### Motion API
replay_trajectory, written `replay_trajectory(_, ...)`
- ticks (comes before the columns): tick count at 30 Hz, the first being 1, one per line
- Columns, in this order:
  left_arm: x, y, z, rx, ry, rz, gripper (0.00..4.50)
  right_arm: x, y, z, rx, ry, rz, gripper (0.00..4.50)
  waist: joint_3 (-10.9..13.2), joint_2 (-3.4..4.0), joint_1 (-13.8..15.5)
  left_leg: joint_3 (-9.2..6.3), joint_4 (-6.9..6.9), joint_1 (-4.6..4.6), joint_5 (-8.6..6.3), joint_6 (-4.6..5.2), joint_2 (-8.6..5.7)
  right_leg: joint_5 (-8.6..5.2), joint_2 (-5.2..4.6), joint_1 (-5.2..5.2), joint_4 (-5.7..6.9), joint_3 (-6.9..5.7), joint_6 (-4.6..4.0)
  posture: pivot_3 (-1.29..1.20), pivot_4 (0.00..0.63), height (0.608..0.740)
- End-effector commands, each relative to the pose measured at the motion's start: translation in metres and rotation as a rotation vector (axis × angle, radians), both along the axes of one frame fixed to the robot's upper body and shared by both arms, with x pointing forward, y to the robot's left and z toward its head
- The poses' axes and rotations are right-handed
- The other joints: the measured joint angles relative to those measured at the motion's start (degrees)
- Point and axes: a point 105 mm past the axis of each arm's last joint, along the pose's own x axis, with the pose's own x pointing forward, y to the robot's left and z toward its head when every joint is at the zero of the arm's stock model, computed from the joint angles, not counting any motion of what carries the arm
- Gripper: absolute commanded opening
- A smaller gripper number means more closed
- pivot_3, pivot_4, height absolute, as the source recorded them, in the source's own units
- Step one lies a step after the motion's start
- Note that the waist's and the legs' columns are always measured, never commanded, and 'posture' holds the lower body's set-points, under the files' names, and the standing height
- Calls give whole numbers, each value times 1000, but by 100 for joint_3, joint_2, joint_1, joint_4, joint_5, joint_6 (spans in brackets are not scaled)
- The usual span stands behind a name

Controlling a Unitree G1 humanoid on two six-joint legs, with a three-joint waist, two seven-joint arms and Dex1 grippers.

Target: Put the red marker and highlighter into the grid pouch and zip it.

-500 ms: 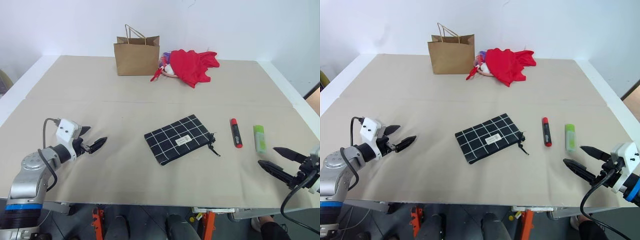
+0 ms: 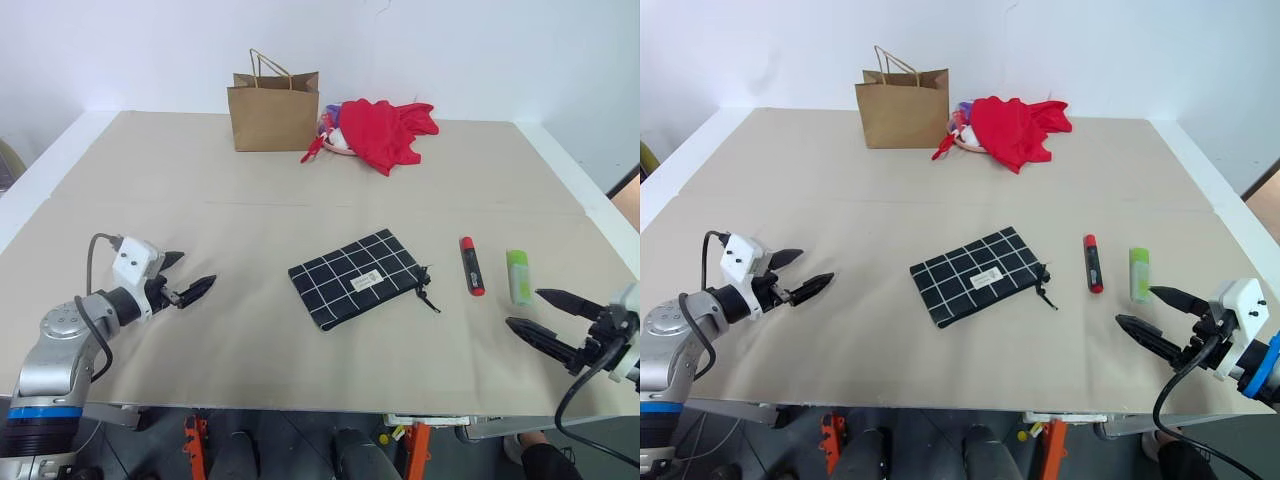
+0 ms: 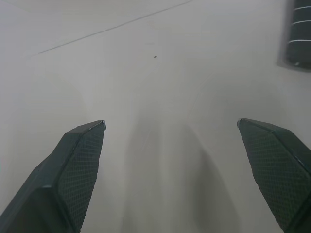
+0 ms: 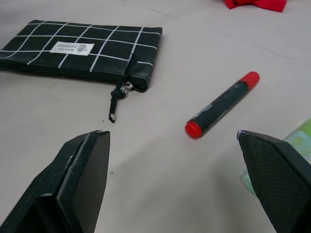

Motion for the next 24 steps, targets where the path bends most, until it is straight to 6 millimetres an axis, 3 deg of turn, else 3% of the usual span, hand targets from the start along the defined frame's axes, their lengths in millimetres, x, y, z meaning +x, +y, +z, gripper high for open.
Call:
replay_trajectory(1,1,-8,16,32,-60,-57,4500,6,16,14,12,-59,44,4491,0,0,0,0,0,0,0,0,0,0,0,0,0,0,0,0,150,740)
replay_trajectory(9,-7,-49,13,44,-34,-264,4500,30,67,30,120,-113,133,4491,0,0,-6,-3,1,0,0,0,0,2,1,3,0,-1,2,0,150,740)
replay_trajectory(12,-18,-78,1,76,-14,-422,4500,62,111,39,196,-172,184,4491,0,0,-40,-6,-2,0,0,0,0,6,1,4,0,-3,10,0,150,740)
replay_trajectory(15,-24,-98,-5,90,-11,-524,4500,89,145,40,242,-196,204,3786,0,3,-100,-12,-1,0,8,6,2,24,5,-2,1,-8,0,0,150,740)
replay_trajectory(17,-26,-109,-4,90,-21,-568,4500,100,153,32,229,-192,185,2927,1,5,-50,-24,-2,-5,11,9,3,26,9,0,2,-18,9,0,150,740)
replay_trajectory(18,-28,-114,-4,96,-28,-592,4500,103,154,25,222,-181,180,2197,1,5,-12,-27,-4,-8,11,10,0,20,8,3,2,-19,15,0,150,740)
replay_trajectory(21,-32,-131,-1,112,-66,-663,4500,113,144,-5,178,-129,117,1167,0,4,43,-27,-7,-14,4,5,-3,10,4,6,0,-21,16,0,150,740)
replay_trajectory(24,-34,-142,-1,139,-107,-710,4500,119,126,-18,149,-122,40,58,0,7,51,-27,-11,-15,1,7,-7,16,0,5,0,-21,-1,0,150,740)
